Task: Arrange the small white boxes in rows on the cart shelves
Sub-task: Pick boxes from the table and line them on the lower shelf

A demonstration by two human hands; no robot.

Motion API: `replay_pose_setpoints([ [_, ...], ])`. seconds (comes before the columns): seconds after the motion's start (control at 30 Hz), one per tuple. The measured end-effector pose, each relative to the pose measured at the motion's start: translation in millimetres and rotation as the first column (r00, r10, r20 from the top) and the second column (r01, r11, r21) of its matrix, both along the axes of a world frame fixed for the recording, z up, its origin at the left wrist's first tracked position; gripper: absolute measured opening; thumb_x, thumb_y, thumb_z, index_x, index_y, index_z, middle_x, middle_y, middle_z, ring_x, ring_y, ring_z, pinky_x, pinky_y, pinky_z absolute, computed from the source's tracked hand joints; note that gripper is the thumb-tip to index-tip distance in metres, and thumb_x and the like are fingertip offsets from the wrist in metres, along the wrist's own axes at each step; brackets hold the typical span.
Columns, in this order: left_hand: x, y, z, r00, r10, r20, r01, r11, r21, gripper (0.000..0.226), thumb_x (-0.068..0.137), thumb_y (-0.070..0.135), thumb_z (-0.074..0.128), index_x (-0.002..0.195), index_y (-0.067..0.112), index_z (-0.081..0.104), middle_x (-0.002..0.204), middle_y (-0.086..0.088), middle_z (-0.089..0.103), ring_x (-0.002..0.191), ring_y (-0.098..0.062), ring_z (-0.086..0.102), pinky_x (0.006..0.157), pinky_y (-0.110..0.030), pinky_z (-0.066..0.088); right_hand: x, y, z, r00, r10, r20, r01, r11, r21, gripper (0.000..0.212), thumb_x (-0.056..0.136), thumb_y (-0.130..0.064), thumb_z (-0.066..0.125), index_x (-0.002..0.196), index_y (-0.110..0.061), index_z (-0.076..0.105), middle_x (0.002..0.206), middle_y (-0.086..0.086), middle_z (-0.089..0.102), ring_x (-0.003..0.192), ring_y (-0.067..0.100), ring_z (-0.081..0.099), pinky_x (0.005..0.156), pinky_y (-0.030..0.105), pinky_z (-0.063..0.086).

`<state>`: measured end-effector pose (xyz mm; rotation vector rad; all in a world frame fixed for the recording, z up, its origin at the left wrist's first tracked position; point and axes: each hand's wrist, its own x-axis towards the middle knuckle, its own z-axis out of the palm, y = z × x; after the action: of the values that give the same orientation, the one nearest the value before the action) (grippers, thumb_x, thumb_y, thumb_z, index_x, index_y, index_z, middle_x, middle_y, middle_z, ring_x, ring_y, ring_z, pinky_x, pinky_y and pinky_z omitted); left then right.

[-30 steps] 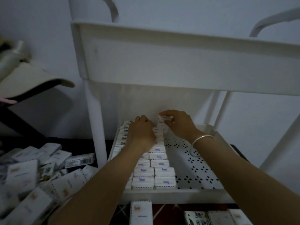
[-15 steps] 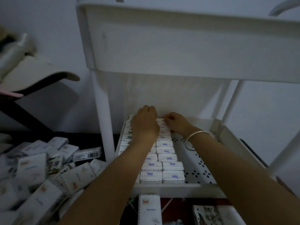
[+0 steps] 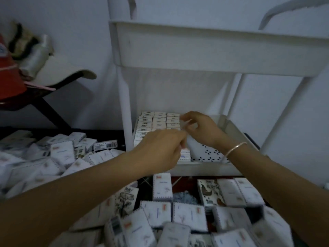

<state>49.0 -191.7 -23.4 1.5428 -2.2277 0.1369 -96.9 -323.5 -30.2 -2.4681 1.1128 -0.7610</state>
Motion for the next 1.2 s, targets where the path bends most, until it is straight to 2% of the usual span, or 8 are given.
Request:
replay_pose_setpoints([
  [0.13, 8.4, 39.6, -14.1, 0.969, -0.050, 0.242, -0.003, 0.977, 0.214, 0.025, 0.094, 0.018, 0.047, 0.112, 0.028, 0.061, 0.109, 0.008, 0.062, 0.094, -0.015, 0.060, 0.080, -0.036, 0.051, -24.6, 62.3, 7.9, 0.994, 0.094, -0.055, -0.096, 0.995, -0.026, 0.015, 0.092, -0.019, 0.060, 0.091, -0.033, 0.062, 0.093, -0.018, 0.064, 0.081, -0.002, 0.058, 0.069, 0.012, 0.040],
  [0.27, 12.3, 49.3, -29.0, 0.761, -0.207, 0.615, 0.105, 0.975, 0.198, 0.048, 0.087, -0.001, 0.048, 0.131, 0.017, 0.046, 0.125, 0.000, 0.052, 0.107, -0.021, 0.055, 0.080, -0.039, 0.051, -43.0, 109.6, 6.0, 0.941, 0.222, -0.256, -0.206, 0.975, 0.087, 0.012, 0.090, -0.021, 0.063, 0.091, -0.033, 0.067, 0.086, -0.019, 0.066, 0.074, -0.005, 0.058, 0.064, 0.009, 0.040],
  [0.37, 19.1, 47.7, -33.0, 0.717, -0.192, 0.670, 0.065, 0.975, 0.211, 0.055, 0.088, 0.000, 0.050, 0.140, 0.017, 0.039, 0.135, -0.002, 0.047, 0.116, -0.022, 0.052, 0.088, -0.041, 0.051, -49.8, 132.1, -0.1, 0.850, 0.281, -0.445, -0.247, 0.960, 0.134, 0.009, 0.088, -0.029, 0.065, 0.097, -0.030, 0.069, 0.094, -0.017, 0.068, 0.072, -0.008, 0.054, 0.070, 0.011, 0.040],
  [0.5, 20.3, 45.2, -39.3, 0.721, -0.200, 0.664, 0.000, 0.957, 0.289, 0.076, 0.090, 0.001, 0.052, 0.153, 0.025, 0.016, 0.158, 0.004, 0.019, 0.128, -0.021, 0.047, 0.088, -0.041, 0.052, -51.8, 145.6, -11.0, 0.743, 0.243, -0.624, -0.198, 0.970, 0.142, 0.040, 0.084, -0.047, 0.067, 0.116, -0.024, 0.062, 0.110, -0.005, 0.063, 0.093, 0.013, 0.057, 0.083, 0.031, 0.049],
  [0.63, 13.1, 39.6, -39.9, 0.661, -0.215, 0.719, 0.029, 0.965, 0.261, 0.079, 0.088, 0.001, 0.054, 0.152, 0.024, 0.014, 0.142, -0.007, 0.031, 0.110, -0.026, 0.056, 0.071, -0.039, 0.052, -53.1, 150.7, -20.0, 0.730, 0.221, -0.646, -0.176, 0.975, 0.135, 0.044, 0.083, -0.051, 0.066, 0.116, -0.021, 0.063, 0.100, -0.002, 0.056, 0.085, 0.014, 0.049, 0.070, 0.026, 0.039],
  [0.83, 0.9, 30.0, -24.3, 0.617, -0.228, 0.753, 0.083, 0.971, 0.226, 0.038, 0.094, 0.021, 0.052, 0.131, 0.016, 0.044, 0.123, -0.007, 0.046, 0.091, -0.025, 0.059, 0.070, -0.038, 0.051, -63.1, 150.8, -30.8, 0.836, 0.122, -0.535, -0.059, 0.989, 0.133, 0.051, 0.074, -0.058, 0.071, 0.110, -0.024, 0.060, 0.098, -0.007, 0.057, 0.085, 0.012, 0.053, 0.070, 0.027, 0.046],
  [0.97, 5.5, 30.3, -22.9, 0.703, -0.208, 0.680, 0.079, 0.973, 0.216, 0.043, 0.087, 0.042, 0.059, 0.121, 0.017, 0.047, 0.114, 0.000, 0.055, 0.095, -0.021, 0.058, 0.070, -0.034, 0.043, -70.8, 145.7, -39.6, 0.935, 0.053, -0.350, -0.003, 0.990, 0.144, 0.048, 0.072, -0.043, 0.080, 0.105, -0.031, 0.047, 0.103, -0.009, 0.060, 0.088, 0.009, 0.056, 0.070, 0.024, 0.046],
  [1.2, 21.3, 25.0, -9.0, 0.850, -0.095, 0.519, 0.040, 0.992, 0.116, 0.060, 0.071, 0.069, 0.065, 0.115, 0.031, 0.050, 0.107, 0.010, 0.055, 0.100, -0.012, 0.048, 0.073, -0.031, 0.040, -80.8, 135.6, -32.3, 0.998, 0.058, 0.025, -0.063, 0.941, 0.333, 0.033, 0.075, -0.035, 0.079, 0.098, -0.034, 0.056, 0.096, -0.011, 0.067, 0.082, 0.004, 0.065, 0.062, 0.020, 0.054],
])
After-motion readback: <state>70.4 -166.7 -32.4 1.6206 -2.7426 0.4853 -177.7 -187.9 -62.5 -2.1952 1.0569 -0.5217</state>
